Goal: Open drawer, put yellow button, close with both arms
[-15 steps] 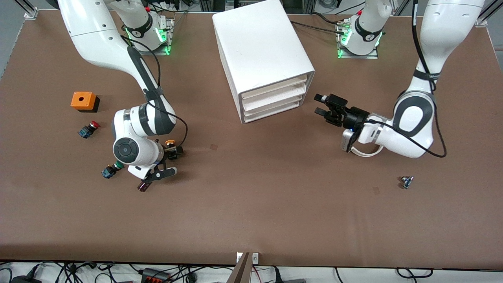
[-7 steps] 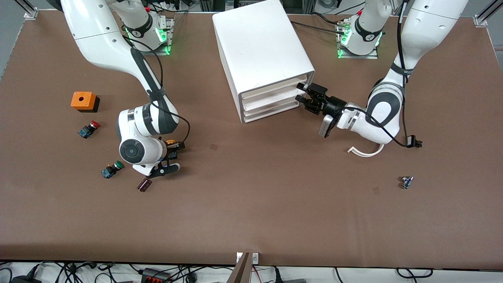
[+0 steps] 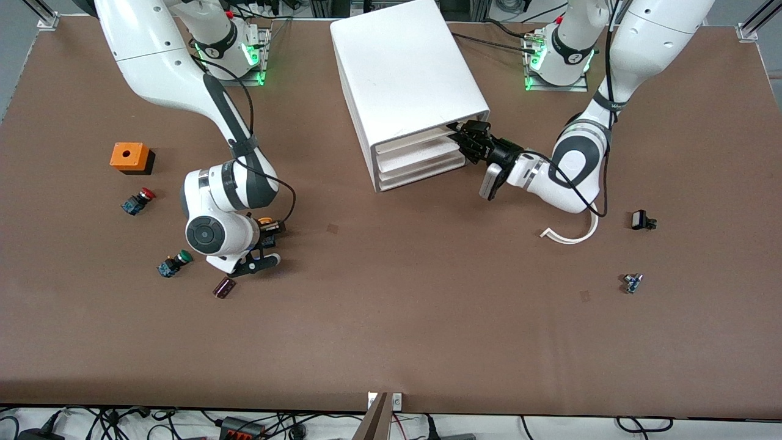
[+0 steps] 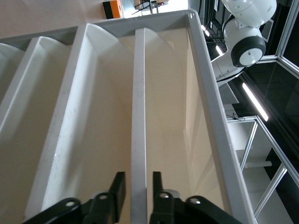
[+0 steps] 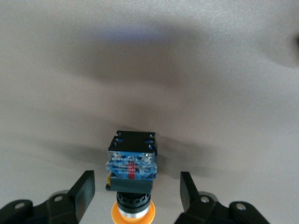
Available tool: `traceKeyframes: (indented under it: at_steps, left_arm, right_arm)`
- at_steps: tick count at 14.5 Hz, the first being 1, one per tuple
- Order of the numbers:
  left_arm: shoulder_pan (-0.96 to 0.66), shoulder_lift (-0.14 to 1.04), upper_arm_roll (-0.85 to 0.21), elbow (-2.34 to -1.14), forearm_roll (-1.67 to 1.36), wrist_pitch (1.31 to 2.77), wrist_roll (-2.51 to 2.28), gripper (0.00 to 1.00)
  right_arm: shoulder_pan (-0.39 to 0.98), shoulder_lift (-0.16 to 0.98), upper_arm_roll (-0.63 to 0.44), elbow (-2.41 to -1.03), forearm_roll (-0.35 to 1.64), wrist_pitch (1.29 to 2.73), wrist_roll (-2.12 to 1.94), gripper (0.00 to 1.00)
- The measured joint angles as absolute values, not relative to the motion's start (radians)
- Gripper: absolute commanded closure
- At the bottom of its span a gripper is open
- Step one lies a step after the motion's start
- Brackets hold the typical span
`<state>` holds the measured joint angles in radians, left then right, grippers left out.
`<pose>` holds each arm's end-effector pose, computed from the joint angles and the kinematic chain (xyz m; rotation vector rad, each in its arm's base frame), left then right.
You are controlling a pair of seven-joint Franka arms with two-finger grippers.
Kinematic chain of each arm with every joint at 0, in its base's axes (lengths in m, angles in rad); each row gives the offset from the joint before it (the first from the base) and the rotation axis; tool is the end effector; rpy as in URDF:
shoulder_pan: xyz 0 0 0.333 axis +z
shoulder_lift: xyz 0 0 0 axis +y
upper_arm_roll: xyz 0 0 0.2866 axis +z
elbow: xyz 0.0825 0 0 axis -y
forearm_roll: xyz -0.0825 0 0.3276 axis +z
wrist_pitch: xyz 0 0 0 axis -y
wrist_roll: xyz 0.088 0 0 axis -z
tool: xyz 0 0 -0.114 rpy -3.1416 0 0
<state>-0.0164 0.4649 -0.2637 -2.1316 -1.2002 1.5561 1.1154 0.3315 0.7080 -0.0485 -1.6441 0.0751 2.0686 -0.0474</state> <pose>0.4089 -0.2290 0.2390 1.5569 -0.5532 -0.3556 0.5670 0.1720 0.1913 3.0712 0.4521 -0.4429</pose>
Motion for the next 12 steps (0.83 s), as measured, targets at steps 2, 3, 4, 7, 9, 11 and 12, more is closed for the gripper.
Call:
traceKeyframes:
  at_steps: [2,3,4,7,9,11,12]
  left_arm:
    - [-0.015,0.463,-0.264,-2.136,-1.208,1.552,1.125,0.97]
    - [-0.014,0.462,-0.263,-2.134,-1.208,1.553,1.125,0.97]
    - [-0.011,0.462,-0.26,-2.126,-1.208,1.556,1.125,0.97]
    - [0.014,0.467,-0.248,-2.062,-1.172,1.566,1.082,0.97]
    - [0.041,0.493,-0.247,-1.984,-1.12,1.574,1.036,0.97]
    - [0.062,0.543,-0.246,-1.897,-1.093,1.569,1.003,0.96]
    - [0.07,0.569,-0.245,-1.859,-1.089,1.561,0.993,0.96]
  right_arm:
    - [0.332,0.708,-0.048,-1.644,0.075,2.069,-0.047,0.31]
    - [0.332,0.708,-0.048,-1.644,0.075,2.069,-0.047,0.39]
    - [0.332,0.708,-0.048,-1.644,0.075,2.069,-0.047,0.47]
    - [0.332,0.708,-0.048,-1.644,0.075,2.069,-0.047,0.75]
    - [0.332,0.707,-0.048,-1.64,0.075,2.07,-0.047,0.81]
    - [0.332,0.704,-0.048,-1.619,0.075,2.072,-0.049,0.89]
    - [0.332,0.697,-0.048,-1.602,0.075,2.072,-0.049,0.95]
